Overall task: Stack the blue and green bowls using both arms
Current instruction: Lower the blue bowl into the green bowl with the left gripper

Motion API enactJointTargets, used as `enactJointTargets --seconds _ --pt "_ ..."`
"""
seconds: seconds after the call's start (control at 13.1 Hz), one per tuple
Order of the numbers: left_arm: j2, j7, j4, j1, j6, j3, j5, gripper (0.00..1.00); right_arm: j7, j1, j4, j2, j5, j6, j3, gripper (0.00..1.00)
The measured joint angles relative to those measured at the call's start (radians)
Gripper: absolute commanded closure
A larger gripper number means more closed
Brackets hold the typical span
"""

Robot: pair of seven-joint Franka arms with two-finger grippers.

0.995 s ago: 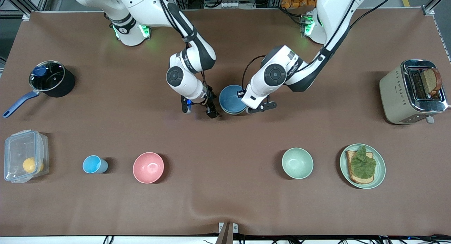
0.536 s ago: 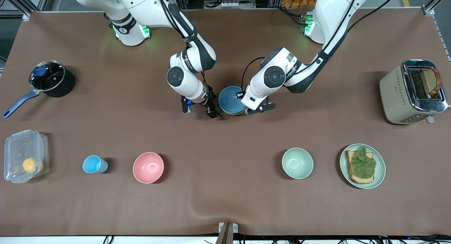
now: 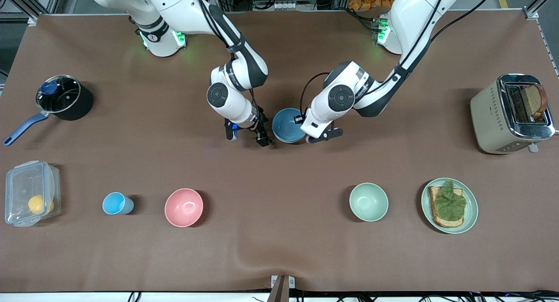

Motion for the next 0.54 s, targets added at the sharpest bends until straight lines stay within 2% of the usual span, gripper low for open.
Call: enactJointTargets --seconds 0.54 --pt "-0.032 -0.009 0.033 0.015 0.004 0.003 0.000 0.00 -0.003 0.000 0.000 0.000 0.000 -0.002 0.000 0.00"
